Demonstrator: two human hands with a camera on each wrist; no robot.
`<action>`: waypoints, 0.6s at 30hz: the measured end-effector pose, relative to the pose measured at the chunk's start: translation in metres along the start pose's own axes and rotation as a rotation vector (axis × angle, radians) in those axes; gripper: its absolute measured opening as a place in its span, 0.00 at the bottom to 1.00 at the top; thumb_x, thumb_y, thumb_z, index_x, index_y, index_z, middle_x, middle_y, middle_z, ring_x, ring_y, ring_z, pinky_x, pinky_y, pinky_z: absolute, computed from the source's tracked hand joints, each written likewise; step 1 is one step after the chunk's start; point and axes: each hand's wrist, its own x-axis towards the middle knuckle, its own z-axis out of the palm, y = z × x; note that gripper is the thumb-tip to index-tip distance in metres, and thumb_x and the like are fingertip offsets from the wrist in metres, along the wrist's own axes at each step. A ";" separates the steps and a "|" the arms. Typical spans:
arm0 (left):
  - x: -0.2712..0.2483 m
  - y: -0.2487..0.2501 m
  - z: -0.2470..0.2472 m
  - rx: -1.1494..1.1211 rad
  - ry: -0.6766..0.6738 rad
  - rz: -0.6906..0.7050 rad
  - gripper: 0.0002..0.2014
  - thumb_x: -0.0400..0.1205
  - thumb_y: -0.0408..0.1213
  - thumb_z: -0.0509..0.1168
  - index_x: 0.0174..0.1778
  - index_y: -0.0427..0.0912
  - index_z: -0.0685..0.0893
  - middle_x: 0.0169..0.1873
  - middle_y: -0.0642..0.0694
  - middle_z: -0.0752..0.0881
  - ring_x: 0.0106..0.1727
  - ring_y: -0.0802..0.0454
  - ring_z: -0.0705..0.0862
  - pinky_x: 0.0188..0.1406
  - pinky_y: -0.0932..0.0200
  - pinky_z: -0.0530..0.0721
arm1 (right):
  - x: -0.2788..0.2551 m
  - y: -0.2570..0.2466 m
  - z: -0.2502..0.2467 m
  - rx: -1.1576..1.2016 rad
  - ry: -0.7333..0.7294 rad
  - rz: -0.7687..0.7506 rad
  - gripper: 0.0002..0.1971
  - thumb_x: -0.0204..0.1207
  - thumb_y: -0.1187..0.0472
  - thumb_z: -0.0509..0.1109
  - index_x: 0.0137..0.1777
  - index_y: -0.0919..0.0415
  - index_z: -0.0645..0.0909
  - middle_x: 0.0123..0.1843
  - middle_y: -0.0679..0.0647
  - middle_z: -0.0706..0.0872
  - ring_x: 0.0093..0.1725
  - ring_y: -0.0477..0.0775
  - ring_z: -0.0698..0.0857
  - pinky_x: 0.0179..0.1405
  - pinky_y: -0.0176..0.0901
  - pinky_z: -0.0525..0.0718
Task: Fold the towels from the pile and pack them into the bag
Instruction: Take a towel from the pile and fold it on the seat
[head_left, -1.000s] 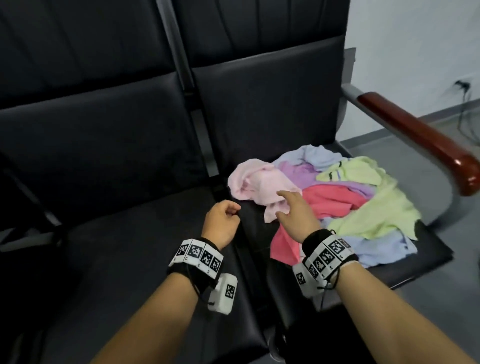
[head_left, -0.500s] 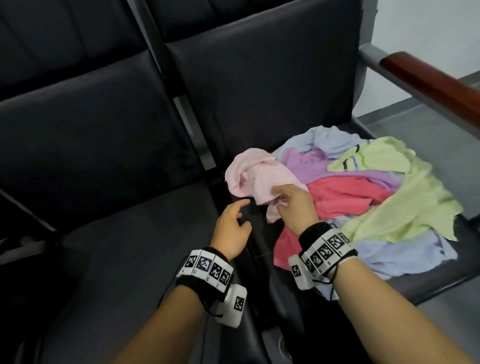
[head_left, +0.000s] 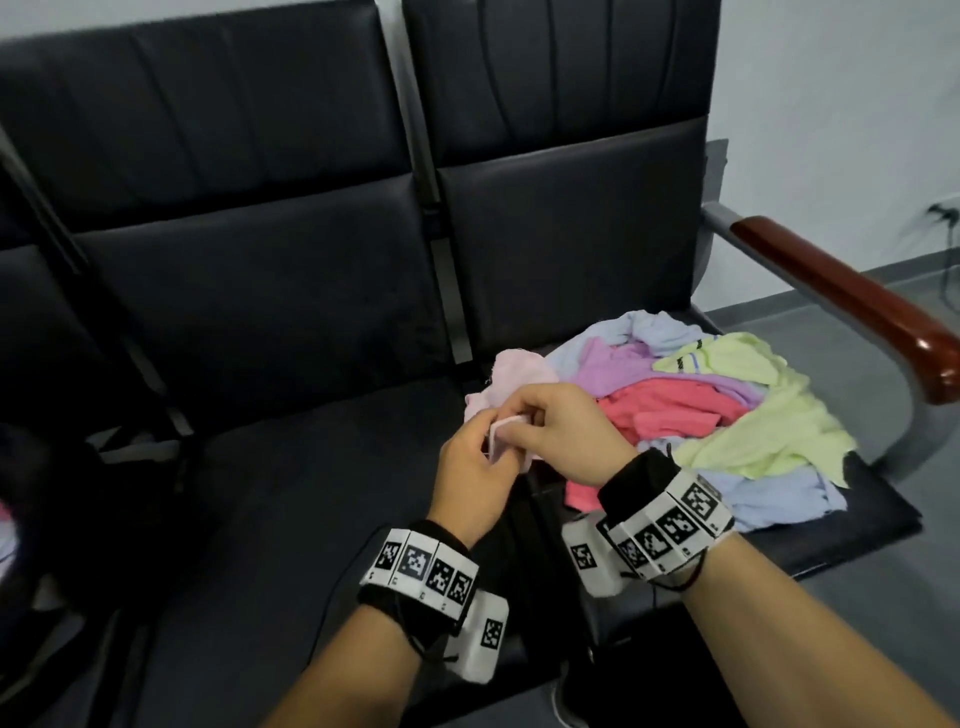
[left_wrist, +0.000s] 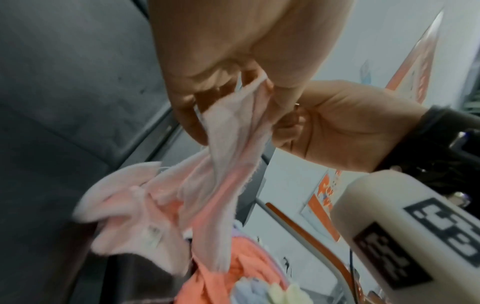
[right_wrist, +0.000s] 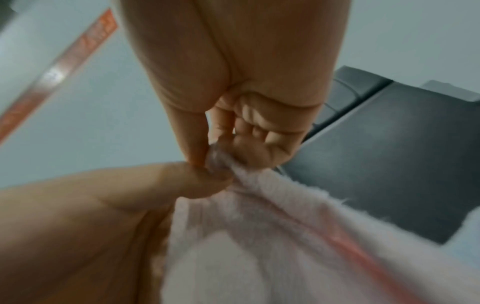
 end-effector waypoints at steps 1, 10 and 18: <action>-0.007 0.006 -0.013 0.025 0.037 0.034 0.08 0.81 0.33 0.69 0.51 0.50 0.89 0.41 0.50 0.90 0.43 0.54 0.88 0.44 0.53 0.87 | -0.004 -0.014 0.004 -0.012 0.015 -0.023 0.03 0.72 0.63 0.76 0.38 0.57 0.87 0.36 0.49 0.89 0.37 0.42 0.85 0.40 0.33 0.80; -0.080 0.015 -0.148 0.292 0.170 0.172 0.12 0.76 0.23 0.62 0.38 0.44 0.86 0.31 0.52 0.85 0.35 0.56 0.83 0.32 0.61 0.79 | -0.044 -0.098 0.073 -0.078 0.062 -0.195 0.05 0.75 0.55 0.75 0.38 0.50 0.85 0.34 0.42 0.86 0.36 0.39 0.82 0.37 0.31 0.77; -0.141 -0.001 -0.227 0.262 0.421 0.145 0.15 0.73 0.20 0.60 0.32 0.46 0.81 0.28 0.53 0.83 0.33 0.62 0.80 0.32 0.74 0.73 | -0.066 -0.100 0.173 -0.328 -0.193 -0.304 0.06 0.76 0.57 0.75 0.40 0.54 0.83 0.40 0.49 0.84 0.44 0.49 0.79 0.46 0.41 0.74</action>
